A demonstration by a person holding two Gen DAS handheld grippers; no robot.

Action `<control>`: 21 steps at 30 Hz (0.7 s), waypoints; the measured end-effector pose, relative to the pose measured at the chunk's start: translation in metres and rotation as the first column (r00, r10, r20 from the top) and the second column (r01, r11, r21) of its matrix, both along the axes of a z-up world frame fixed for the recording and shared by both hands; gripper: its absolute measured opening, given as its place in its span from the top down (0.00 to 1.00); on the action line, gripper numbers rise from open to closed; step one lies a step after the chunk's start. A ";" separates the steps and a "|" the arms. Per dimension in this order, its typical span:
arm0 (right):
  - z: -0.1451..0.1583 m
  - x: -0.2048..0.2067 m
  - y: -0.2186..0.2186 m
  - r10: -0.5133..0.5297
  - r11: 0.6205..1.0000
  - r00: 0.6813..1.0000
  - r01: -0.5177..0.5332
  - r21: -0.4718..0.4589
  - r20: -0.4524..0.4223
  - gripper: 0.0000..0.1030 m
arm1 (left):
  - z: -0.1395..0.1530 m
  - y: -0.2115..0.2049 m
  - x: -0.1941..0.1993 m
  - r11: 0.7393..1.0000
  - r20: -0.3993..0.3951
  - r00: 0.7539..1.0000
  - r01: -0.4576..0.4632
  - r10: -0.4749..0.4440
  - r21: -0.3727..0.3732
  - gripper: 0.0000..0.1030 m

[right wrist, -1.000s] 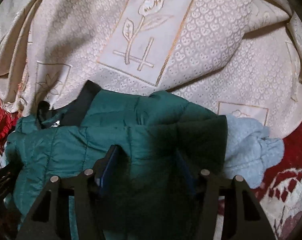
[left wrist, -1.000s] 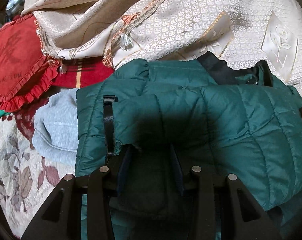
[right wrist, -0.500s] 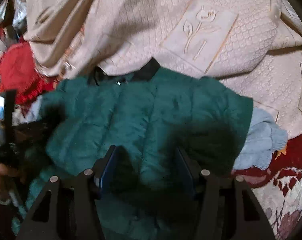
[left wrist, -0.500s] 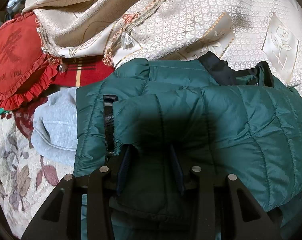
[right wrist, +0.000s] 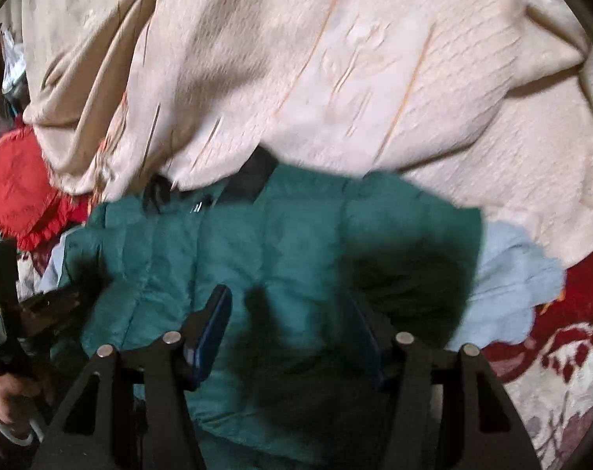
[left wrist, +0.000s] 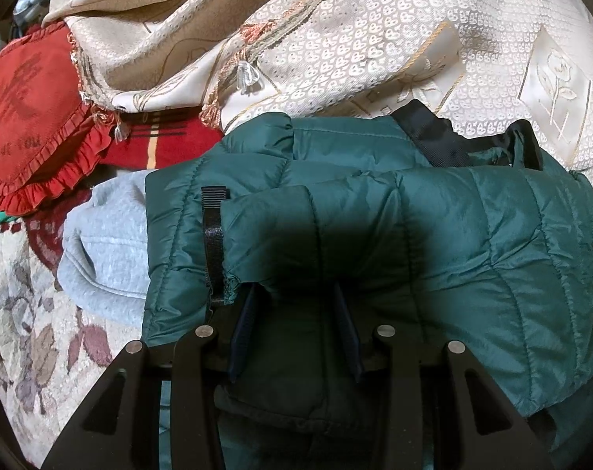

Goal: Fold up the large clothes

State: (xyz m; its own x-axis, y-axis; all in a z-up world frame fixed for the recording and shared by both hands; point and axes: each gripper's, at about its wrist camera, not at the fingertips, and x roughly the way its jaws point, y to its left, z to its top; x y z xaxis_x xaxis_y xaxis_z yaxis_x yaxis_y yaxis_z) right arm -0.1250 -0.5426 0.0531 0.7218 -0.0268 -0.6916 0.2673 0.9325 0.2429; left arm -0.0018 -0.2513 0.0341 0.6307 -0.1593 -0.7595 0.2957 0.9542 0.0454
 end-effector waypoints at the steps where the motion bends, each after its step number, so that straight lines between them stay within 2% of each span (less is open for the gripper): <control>1: 0.001 -0.001 -0.004 -0.019 1.000 1.000 0.019 -0.018 0.001 0.30 | 0.000 0.000 0.000 1.000 -0.001 1.000 0.001 -0.001 -0.002 0.79; 3: -0.003 0.004 -0.015 -0.057 0.997 0.998 0.056 -0.044 -0.028 0.30 | 0.000 0.001 0.000 1.000 -0.002 1.000 0.000 0.000 -0.005 0.79; 8: -0.028 0.033 -0.034 -0.078 0.997 0.991 0.074 -0.035 -0.107 0.30 | 0.000 0.000 0.000 1.000 0.002 1.000 0.008 -0.008 0.002 0.79; 12: -0.034 0.044 -0.044 -0.076 0.997 0.991 0.078 0.011 -0.106 0.25 | 0.000 -0.001 0.003 1.000 -0.005 1.000 0.004 -0.004 0.002 0.79; 14: -0.029 0.040 -0.050 -0.077 0.995 0.991 0.083 0.051 -0.105 0.25 | 0.000 -0.001 0.002 1.000 -0.005 1.000 0.003 -0.003 0.007 0.79; 17: -0.014 0.022 -0.046 -0.079 0.996 0.993 0.083 0.043 -0.093 0.26 | -0.001 0.000 0.002 1.000 0.001 1.000 0.006 -0.006 0.003 0.79; 21: 0.007 -0.017 -0.028 -0.032 0.998 0.998 0.035 0.048 -0.055 0.26 | -0.001 0.000 0.002 1.000 0.002 1.000 0.006 -0.006 0.004 0.79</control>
State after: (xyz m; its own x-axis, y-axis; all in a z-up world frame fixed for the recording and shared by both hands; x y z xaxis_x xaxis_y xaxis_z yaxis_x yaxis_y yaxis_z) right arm -0.1420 -0.5706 0.0598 0.6824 -0.0156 -0.7308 0.3122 0.9102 0.2721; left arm -0.0001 -0.2517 0.0335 0.6311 -0.1596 -0.7591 0.3009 0.9523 0.0500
